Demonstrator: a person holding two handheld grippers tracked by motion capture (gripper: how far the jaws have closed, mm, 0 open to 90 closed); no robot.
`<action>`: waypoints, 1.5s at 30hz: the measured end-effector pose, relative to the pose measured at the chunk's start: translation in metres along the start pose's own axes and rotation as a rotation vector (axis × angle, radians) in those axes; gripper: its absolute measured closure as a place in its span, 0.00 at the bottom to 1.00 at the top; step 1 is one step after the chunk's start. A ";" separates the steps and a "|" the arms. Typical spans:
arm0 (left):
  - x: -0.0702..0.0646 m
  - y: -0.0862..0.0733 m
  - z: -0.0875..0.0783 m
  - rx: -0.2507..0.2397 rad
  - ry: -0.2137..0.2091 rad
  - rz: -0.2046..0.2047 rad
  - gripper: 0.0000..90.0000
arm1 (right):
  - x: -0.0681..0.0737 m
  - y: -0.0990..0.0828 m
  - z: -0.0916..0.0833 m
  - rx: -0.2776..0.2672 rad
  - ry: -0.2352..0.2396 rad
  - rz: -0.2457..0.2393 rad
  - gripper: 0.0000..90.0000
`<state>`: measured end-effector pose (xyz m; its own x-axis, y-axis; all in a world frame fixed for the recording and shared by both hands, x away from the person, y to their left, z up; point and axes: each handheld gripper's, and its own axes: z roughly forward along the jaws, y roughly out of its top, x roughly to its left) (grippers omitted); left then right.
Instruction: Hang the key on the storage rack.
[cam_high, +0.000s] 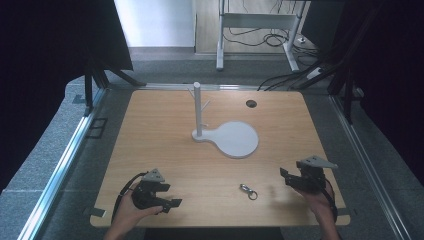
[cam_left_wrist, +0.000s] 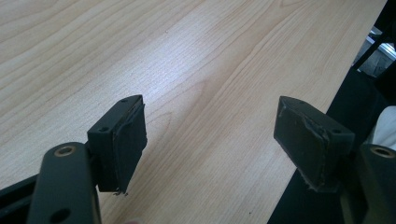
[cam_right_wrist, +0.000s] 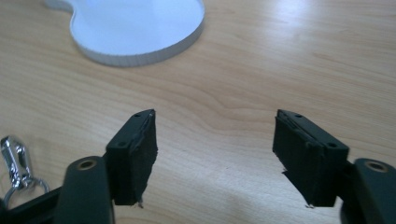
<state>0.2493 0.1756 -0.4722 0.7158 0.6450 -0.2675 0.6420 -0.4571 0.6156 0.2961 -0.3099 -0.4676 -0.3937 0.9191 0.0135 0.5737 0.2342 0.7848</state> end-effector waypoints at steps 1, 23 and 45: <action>0.000 0.000 -0.001 -0.003 0.001 0.003 0.29 | 0.001 0.000 0.001 0.006 -0.002 -0.007 0.35; 0.003 -0.001 -0.008 -0.038 0.006 -0.026 0.29 | 0.006 0.004 0.005 0.078 0.062 -0.088 0.48; 0.002 -0.002 -0.010 -0.036 0.004 -0.017 0.29 | 0.028 0.049 -0.001 0.259 0.149 -0.193 0.57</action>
<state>0.2471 0.1837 -0.4666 0.7037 0.6549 -0.2755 0.6438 -0.4237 0.6371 0.3124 -0.2725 -0.4286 -0.6021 0.7983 -0.0148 0.6340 0.4894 0.5988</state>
